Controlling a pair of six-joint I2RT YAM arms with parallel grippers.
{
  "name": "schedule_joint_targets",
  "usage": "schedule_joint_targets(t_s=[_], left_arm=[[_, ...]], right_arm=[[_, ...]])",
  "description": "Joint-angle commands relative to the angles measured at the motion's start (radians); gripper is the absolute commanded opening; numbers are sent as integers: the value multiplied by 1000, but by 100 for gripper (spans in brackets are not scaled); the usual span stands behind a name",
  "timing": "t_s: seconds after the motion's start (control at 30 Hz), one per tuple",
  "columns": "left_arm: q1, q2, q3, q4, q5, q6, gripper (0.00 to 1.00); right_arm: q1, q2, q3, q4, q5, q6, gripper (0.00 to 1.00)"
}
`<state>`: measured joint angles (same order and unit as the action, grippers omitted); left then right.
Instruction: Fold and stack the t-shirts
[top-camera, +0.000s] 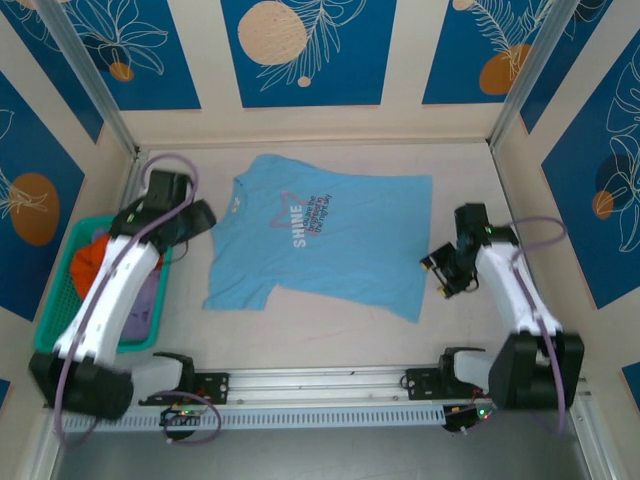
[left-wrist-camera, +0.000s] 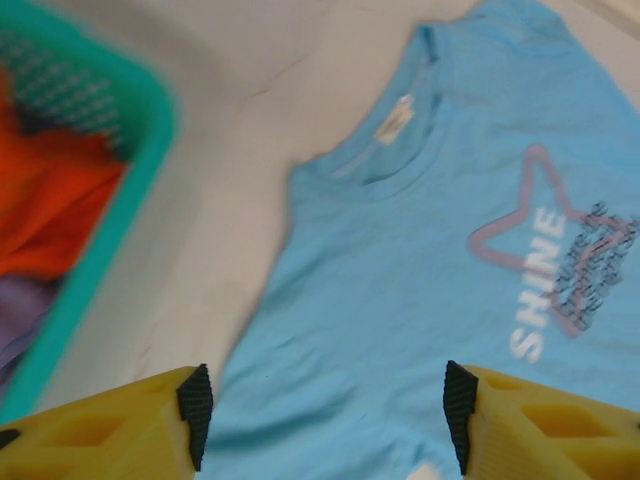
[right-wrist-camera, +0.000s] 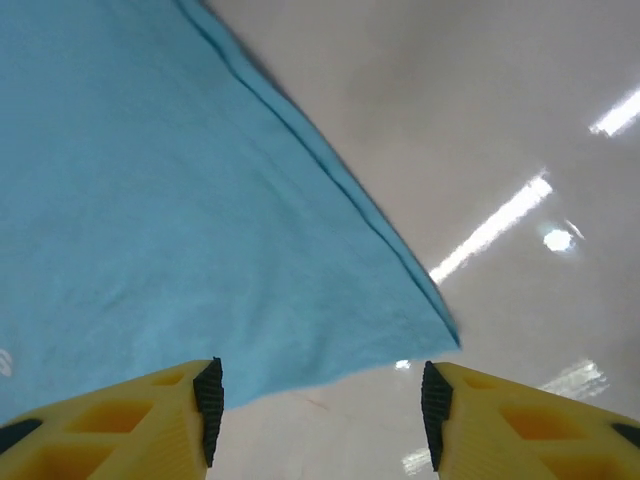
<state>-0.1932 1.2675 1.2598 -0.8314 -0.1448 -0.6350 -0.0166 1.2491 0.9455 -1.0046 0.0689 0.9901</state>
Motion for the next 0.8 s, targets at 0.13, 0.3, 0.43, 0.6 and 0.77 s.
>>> schedule_joint_targets(t_s=[0.13,0.3,0.43,0.6,0.77], left_arm=[[-48,467,276,78,203,121,57],[-89,788,523,40,248,104,56],[-118,982,675,30,252,73,56],[-117,1184,871,-43,193,37,57],[-100,1280,981,-57,163,-13,57]], right_arm=[[99,516,405,72,165,-90,54],[93,866,765,-2,169,-101,52],[83,1057,1012,-65,153,-75,50],[81,1267,1295,-148,141,-53,50],[68,1411,1489,-151,81,-39,48]])
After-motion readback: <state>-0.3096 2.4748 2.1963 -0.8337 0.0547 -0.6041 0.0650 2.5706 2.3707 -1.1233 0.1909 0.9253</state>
